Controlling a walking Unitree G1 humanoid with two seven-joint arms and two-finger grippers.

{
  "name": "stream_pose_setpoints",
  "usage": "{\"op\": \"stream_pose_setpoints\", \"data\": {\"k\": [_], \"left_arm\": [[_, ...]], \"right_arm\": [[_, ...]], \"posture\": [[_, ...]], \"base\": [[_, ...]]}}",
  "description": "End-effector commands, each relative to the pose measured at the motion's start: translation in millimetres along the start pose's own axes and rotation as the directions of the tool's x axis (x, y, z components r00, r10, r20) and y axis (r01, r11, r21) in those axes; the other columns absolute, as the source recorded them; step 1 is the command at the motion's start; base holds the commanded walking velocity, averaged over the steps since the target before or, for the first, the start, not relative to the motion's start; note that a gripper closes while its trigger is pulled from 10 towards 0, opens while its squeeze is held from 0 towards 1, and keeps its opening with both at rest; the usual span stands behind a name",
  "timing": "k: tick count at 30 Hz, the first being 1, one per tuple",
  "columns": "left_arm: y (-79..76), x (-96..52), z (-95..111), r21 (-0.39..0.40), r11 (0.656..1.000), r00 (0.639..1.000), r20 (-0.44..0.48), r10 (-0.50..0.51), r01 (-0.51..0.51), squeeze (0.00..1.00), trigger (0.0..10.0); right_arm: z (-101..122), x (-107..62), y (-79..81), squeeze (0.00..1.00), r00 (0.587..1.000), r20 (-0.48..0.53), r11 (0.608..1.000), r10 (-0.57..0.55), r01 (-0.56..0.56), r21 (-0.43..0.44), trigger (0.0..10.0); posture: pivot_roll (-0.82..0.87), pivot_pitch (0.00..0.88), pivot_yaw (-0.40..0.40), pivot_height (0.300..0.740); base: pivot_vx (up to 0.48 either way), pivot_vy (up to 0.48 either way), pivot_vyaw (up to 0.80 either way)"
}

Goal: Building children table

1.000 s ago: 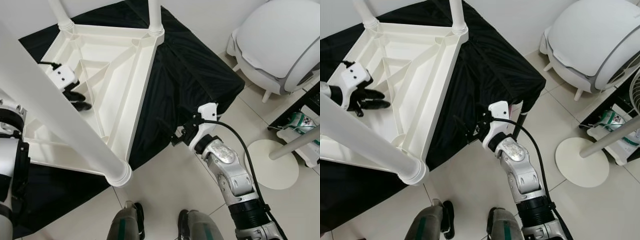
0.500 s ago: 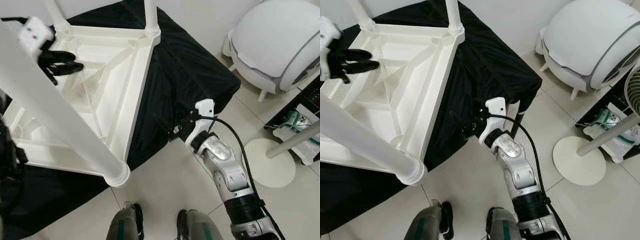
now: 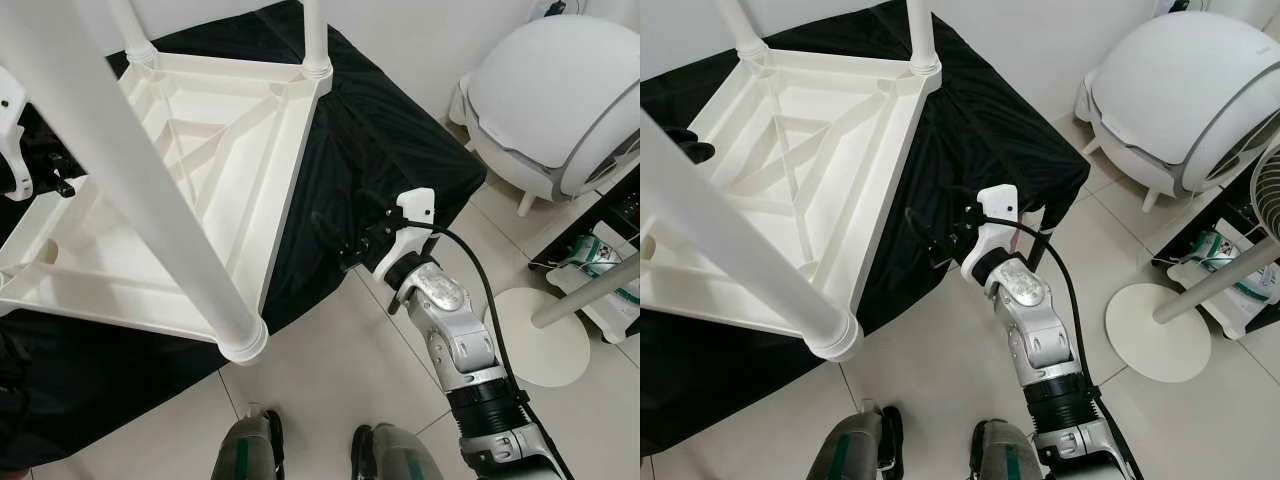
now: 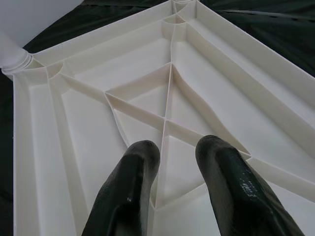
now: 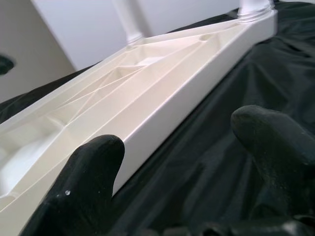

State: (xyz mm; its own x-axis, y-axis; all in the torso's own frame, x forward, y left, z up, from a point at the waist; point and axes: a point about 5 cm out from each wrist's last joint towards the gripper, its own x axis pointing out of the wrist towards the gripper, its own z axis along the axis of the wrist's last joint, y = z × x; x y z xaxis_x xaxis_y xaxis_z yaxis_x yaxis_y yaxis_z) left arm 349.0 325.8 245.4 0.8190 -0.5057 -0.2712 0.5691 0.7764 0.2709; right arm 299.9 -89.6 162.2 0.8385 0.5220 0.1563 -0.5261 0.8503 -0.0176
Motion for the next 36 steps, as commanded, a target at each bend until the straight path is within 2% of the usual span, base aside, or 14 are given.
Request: {"op": "stream_pose_setpoints", "data": {"k": [1,3,4,6,8,10,11,12,14,15,17,21,26,36], "left_arm": [[11.8,2.1,3,-0.024,0.950,0.949,0.054,0.312,-0.311,0.00,10.0],[11.8,2.1,3,-0.024,0.950,0.949,0.054,0.312,-0.311,0.00,10.0],[4.4,9.7,13,-0.055,0.955,0.946,0.134,0.295,-0.290,0.00,10.0],[4.4,9.7,13,-0.055,0.955,0.946,0.134,0.295,-0.290,0.00,10.0],[-16.6,20.7,37,-0.108,0.956,0.921,0.258,0.292,-0.272,0.00,10.0],[-16.6,20.7,37,-0.108,0.956,0.921,0.258,0.292,-0.272,0.00,10.0],[-26.6,23.0,47,-0.127,0.951,0.910,0.278,0.307,-0.282,0.00,10.0],[-26.6,23.0,47,-0.127,0.951,0.910,0.278,0.307,-0.282,0.00,10.0],[-51.8,29.0,68,-0.162,0.950,0.892,0.332,0.307,-0.267,0.00,10.0],[-51.8,29.0,68,-0.162,0.950,0.892,0.332,0.307,-0.267,0.00,10.0],[-74.4,37.3,82,-0.197,0.949,0.875,0.376,0.305,-0.246,0.00,10.0],[-80.5,40.0,86,-0.212,0.947,0.870,0.386,0.307,-0.240,0.00,10.0],[-108.8,44.5,115,-0.247,0.938,0.844,0.423,0.330,-0.243,0.00,10.0],[-115.1,41.2,123,-0.237,0.947,0.861,0.410,0.301,-0.218,0.00,10.0]], "right_arm": [[-2,4.8,-7.1,0.00,0.997,-0.011,0.997,-0.073,0.073,0.001,10.0],[-2,4.8,-7.1,0.00,0.997,-0.011,0.997,-0.073,0.073,0.001,10.0],[-5,8.6,-16.3,0.00,0.987,-0.036,0.988,-0.157,0.157,-0.001,10.0],[-5,8.6,-16.3,0.00,0.987,-0.036,0.988,-0.157,0.157,-0.001,10.0],[-7,15.3,-29.5,0.00,0.959,-0.066,0.961,-0.275,0.275,-0.008,10.0],[-7,15.3,-29.5,0.00,0.959,-0.066,0.961,-0.275,0.275,-0.008,10.0],[-7,17.8,-32.4,0.00,0.953,-0.071,0.956,-0.293,0.293,-0.019,10.0],[-7,17.8,-32.4,0.00,0.953,-0.071,0.956,-0.293,0.293,-0.019,10.0],[-5,21.8,-36.2,0.00,0.948,-0.074,0.951,-0.309,0.307,-0.035,10.0],[-5,21.8,-36.2,0.00,0.948,-0.074,0.951,-0.309,0.307,-0.035,10.0],[-4,26.5,-36.8,0.00,0.949,-0.071,0.951,-0.309,0.306,-0.043,10.0],[-4,28.3,-36.7,0.00,0.949,-0.070,0.951,-0.308,0.305,-0.044,10.0],[-1,44.3,-40.7,0.00,0.928,-0.067,0.930,-0.366,0.364,-0.046,10.0],[0,59.8,-48.1,0.00,0.888,-0.094,0.893,-0.449,0.445,-0.064,10.0]], "posture": [[0.02,0.080,0.065,0.740],[0.02,0.080,0.065,0.740],[0.03,0.075,0.062,0.740],[0.03,0.075,0.062,0.740],[0.03,0.072,0.054,0.740],[0.03,0.072,0.054,0.740],[0.04,0.071,0.047,0.740],[0.04,0.071,0.047,0.740],[0.05,0.068,0.035,0.740],[0.05,0.068,0.035,0.740],[0.06,0.064,0.021,0.740],[0.06,0.064,0.021,0.740],[0.07,0.057,0.009,0.740],[0.08,0.057,0.011,0.740]], "base": [[0.000,0.000,0.00],[0.000,0.000,0.00],[0.000,0.000,0.00],[0.000,0.000,0.00],[0.000,0.000,0.00],[0.000,0.000,0.00],[0.000,0.000,0.00],[0.000,0.000,0.00],[0.000,0.000,0.00],[0.000,0.000,0.00],[0.000,0.000,0.00],[0.000,0.000,0.00],[0.000,0.000,0.00],[0.000,0.000,0.00]]}}
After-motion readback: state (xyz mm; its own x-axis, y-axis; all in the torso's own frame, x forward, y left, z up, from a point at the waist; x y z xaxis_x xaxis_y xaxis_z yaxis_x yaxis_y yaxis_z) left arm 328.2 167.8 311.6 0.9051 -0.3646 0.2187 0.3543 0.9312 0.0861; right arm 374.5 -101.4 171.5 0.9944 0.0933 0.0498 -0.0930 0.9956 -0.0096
